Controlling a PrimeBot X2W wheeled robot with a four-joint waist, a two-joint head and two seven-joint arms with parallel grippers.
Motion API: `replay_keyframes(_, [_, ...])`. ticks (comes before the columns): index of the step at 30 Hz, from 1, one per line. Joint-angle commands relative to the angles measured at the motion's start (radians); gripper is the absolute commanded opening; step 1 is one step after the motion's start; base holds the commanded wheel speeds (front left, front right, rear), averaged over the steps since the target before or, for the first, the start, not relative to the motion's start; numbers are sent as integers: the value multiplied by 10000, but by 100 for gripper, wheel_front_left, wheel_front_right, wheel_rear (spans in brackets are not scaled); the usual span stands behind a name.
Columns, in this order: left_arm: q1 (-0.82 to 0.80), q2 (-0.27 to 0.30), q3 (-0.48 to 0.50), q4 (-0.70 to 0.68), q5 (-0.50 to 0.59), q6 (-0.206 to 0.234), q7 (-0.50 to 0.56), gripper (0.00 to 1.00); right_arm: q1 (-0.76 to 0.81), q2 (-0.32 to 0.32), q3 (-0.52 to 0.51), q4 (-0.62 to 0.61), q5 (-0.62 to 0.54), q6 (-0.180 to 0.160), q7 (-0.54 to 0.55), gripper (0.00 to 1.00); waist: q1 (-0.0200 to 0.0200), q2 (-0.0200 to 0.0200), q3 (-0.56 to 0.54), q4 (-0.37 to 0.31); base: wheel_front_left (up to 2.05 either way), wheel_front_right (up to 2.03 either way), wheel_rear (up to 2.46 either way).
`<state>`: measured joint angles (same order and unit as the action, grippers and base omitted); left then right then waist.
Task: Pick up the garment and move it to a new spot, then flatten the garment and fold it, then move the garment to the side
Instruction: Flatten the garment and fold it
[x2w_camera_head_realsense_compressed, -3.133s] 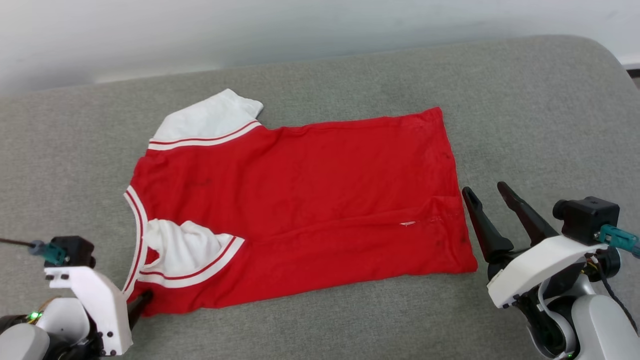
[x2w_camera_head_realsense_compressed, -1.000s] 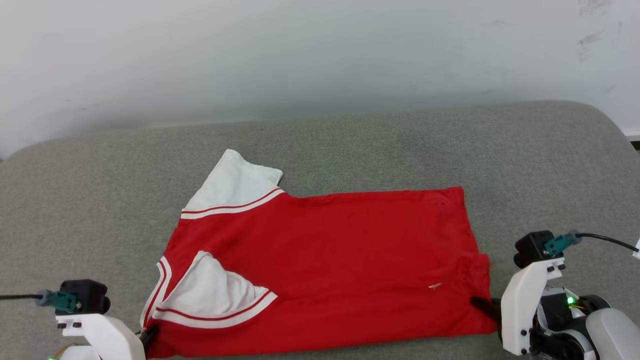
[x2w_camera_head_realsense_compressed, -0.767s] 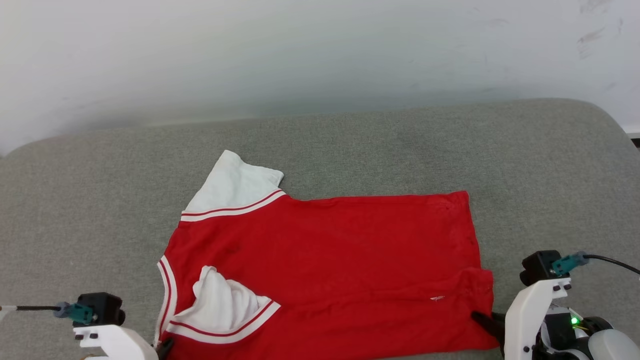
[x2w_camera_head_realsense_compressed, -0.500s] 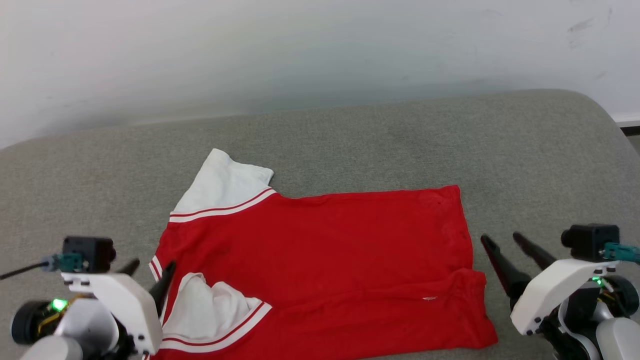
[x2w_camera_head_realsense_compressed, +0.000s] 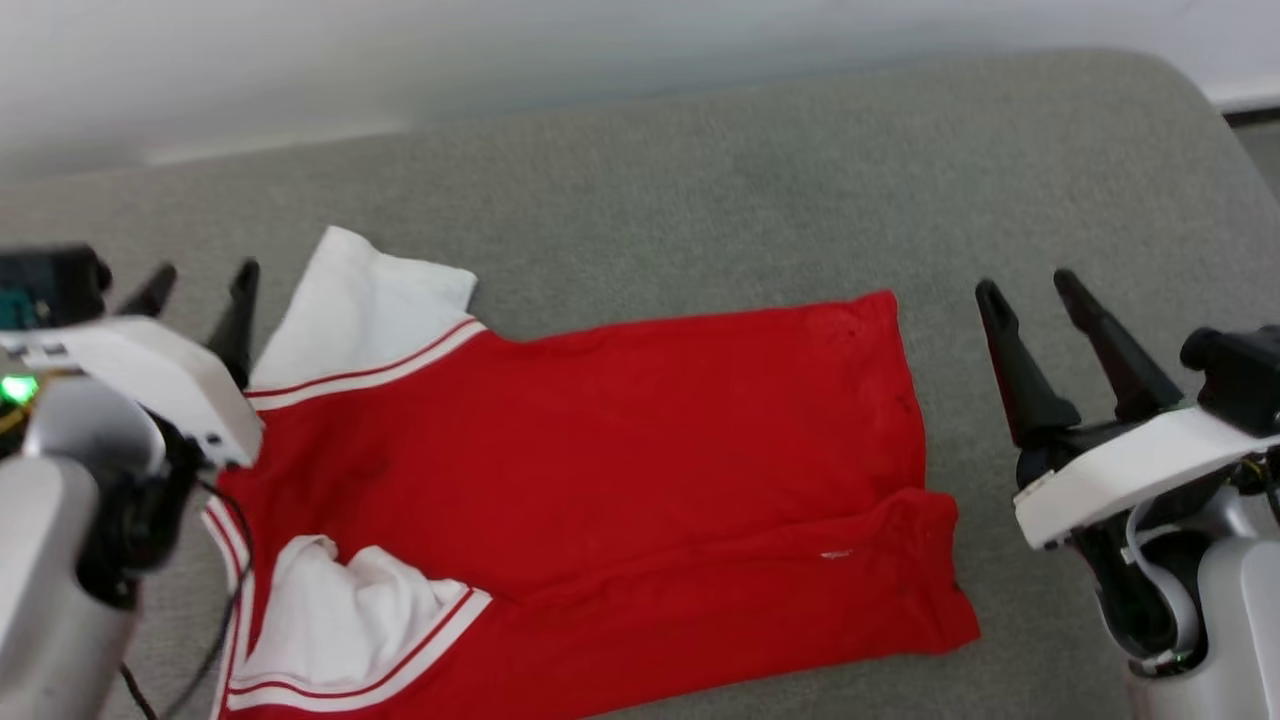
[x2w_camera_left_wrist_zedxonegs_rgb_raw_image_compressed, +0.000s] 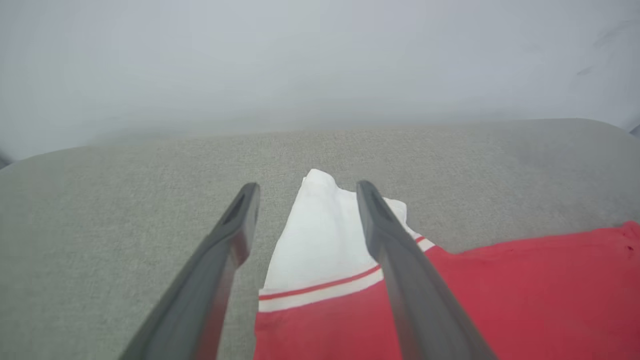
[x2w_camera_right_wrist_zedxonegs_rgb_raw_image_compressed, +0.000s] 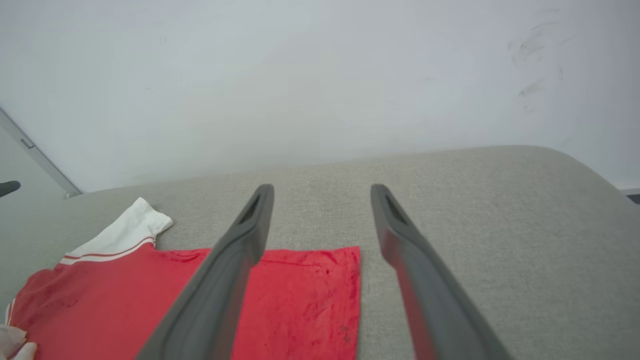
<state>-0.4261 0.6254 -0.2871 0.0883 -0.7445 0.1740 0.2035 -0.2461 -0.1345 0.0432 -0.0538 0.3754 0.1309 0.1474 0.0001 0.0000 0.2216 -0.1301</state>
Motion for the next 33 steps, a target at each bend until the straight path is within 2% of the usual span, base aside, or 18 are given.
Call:
replay_keyframes(1, [-533,136,40,214,-58,-173,135,100,-235,39,29,-128,-45,-4,-25,100,-1,0,763,-401,0,0,0])
replay_keyframes(7, [-2753,705,-58,1187,-346,-1053,1513,100,-827,34,132,-432,66,-2,-80,100,-1,0,1676,-802,0,0,0])
replay_keyframes(11, [-3951,1062,-355,1829,-742,-1675,3127,100,-1099,61,217,-412,154,-4,-189,100,-1,0,2124,-1065,0,0,0])
replay_keyframes(14, [-4594,1259,-508,2315,-1012,-1878,4293,100,-1226,106,305,-384,274,-4,-331,100,-1,0,2440,-1254,0,0,0])
replay_keyframes(18, [-4941,1517,-687,2868,-1300,-1815,5582,100,-1264,168,432,-269,466,-4,-505,100,-1,0,2798,-1496,0,0,0])
replay_keyframes(26, [-4060,1258,-656,3671,-2389,-1400,7107,100,-1316,223,506,149,648,-4,-753,100,-1,0,3147,-1759,0,0,0])
replay_keyframes(27, [-3924,1229,-689,3712,-2459,-1343,7256,83,-1340,225,504,179,680,-2,-748,100,-1,0,3171,-1778,0,0,0])
replay_keyframes(28, [-3810,1194,-697,3734,-2526,-1287,7333,32,-1369,226,510,217,727,-2,-742,100,-1,0,3189,-1795,0,0,0])
replay_keyframes(29, [-3727,1148,-709,3737,-2570,-1264,7385,0,-1402,210,512,261,744,-2,-736,100,-1,0,3198,-1804,0,0,0])
replay_keyframes(33, [-3671,1007,-731,3653,-2579,-1248,7230,0,-1526,134,485,406,873,-4,-630,100,-1,0,3153,-1794,0,0,0])
